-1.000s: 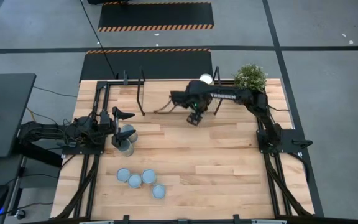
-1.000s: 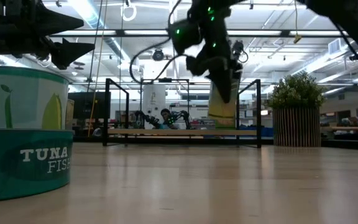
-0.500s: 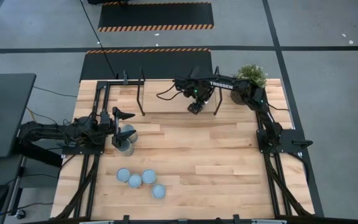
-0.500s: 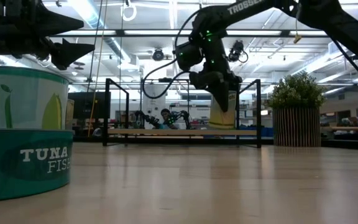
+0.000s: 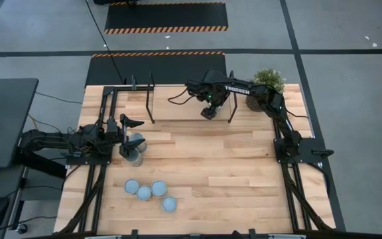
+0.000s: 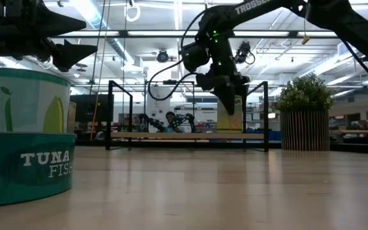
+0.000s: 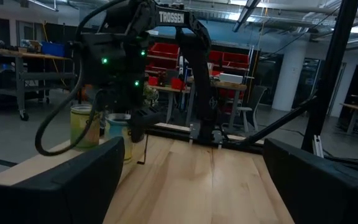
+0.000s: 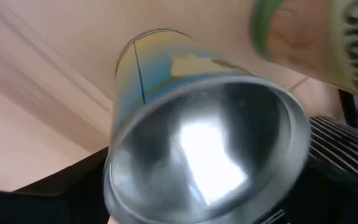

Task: Pick and place cans onto a shelf
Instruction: Put the canned carrots on the shelf

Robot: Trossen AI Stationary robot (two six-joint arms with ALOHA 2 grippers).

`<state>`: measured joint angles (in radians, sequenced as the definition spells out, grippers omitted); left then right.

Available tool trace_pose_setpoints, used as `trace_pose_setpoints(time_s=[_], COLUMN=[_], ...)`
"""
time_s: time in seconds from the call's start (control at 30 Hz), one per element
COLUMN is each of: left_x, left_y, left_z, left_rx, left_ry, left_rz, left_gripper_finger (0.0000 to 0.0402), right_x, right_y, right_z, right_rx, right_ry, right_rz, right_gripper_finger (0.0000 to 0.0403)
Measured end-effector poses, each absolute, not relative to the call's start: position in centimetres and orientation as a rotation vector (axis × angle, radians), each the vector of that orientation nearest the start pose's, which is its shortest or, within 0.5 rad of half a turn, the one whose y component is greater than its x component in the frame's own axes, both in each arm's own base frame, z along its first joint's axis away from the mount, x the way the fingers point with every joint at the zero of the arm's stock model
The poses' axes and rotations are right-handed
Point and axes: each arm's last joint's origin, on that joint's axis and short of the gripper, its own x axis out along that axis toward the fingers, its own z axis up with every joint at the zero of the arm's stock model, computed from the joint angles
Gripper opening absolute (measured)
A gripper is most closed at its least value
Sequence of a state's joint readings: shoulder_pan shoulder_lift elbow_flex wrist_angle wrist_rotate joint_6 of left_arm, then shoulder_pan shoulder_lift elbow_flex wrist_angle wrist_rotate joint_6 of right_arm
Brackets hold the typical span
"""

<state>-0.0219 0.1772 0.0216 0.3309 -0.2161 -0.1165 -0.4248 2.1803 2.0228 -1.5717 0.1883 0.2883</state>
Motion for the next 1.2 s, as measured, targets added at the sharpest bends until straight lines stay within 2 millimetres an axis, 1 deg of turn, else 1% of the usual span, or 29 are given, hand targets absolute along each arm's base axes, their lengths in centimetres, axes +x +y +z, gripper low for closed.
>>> trace_pose_setpoints(time_s=[0.1, 0.3, 0.4, 0.53, 0.67, 0.8, 0.9, 1.07, 1.13, 1.2], left_x=[10.6, 10.6, 10.6, 10.6, 10.6, 10.6, 10.6, 10.6, 10.6, 10.6], left_y=[0.4, 0.4, 0.4, 0.4, 0.4, 0.4, 0.4, 0.4, 0.4, 0.4], left_z=[18.8, 18.8, 18.7, 18.7, 18.7, 18.7, 18.7, 18.7, 18.7, 18.7], left_rx=[-0.137, -0.136, -0.136, -0.136, -0.136, -0.136, -0.136, -0.137, -0.137, -0.137], left_ry=[-0.186, -0.18, -0.177, -0.178, -0.178, -0.178, -0.178, -0.178, -0.178, -0.178], left_rz=[0.184, 0.184, 0.184, 0.184, 0.184, 0.184, 0.184, 0.184, 0.184, 0.184], left_gripper_finger=[0.0387, 0.0387, 0.0387, 0.0387, 0.0387, 0.0387, 0.0387, 0.0387, 0.0387, 0.0387], right_x=[36.9, 37.4, 37.4, 37.6, 37.5, 37.1, 36.7, 38.0, 38.8, 39.5], right_y=[-17.2, -15.8, -15.1, -14.5, -13.5, -12.5, -11.7, -10.4, -9.9, -9.5], right_z=[24.6, 25.1, 25.6, 25.9, 26.9, 28.8, 30.2, 31.7, 31.7, 31.2], right_rx=[0.415, 0.36, 0.346, 0.335, 0.317, 0.204, 0.144, 0.041, -0.02, -0.09], right_ry=[1.653, 1.645, 1.63, 1.62, 1.587, 1.528, 1.485, 1.322, 1.276, 1.261], right_rz=[-0.764, -0.75, -0.744, -0.745, -0.746, -0.802, -0.781, -0.664, -0.63, -0.619], right_gripper_finger=[0.037, 0.0366, 0.0366, 0.0366, 0.0366, 0.0366, 0.0366, 0.0366, 0.0366, 0.0366])
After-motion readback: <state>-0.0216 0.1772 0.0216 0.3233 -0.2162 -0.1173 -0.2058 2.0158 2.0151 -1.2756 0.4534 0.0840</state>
